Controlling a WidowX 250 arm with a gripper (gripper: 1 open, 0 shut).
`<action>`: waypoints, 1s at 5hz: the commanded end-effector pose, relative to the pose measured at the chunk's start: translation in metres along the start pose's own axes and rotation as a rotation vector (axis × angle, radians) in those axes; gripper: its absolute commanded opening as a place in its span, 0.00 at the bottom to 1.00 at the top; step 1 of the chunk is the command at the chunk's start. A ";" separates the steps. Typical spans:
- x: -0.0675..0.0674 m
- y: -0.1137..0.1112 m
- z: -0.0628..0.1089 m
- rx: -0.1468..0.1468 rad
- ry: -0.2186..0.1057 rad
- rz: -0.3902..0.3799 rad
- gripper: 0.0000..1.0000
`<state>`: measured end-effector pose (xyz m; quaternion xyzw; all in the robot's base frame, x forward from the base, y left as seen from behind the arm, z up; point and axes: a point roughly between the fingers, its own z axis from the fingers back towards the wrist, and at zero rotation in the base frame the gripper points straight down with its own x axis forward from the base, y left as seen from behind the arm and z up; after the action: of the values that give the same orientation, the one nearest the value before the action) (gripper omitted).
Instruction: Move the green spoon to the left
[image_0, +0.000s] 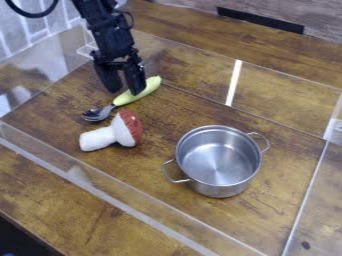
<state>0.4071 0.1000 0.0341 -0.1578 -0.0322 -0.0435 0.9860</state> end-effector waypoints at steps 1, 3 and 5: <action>0.003 -0.002 0.034 0.056 -0.067 0.012 1.00; -0.010 0.003 0.050 0.087 -0.065 0.070 0.00; -0.012 0.004 0.066 0.133 -0.065 0.143 0.00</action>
<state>0.3846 0.1197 0.0455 -0.1200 0.0073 0.0387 0.9920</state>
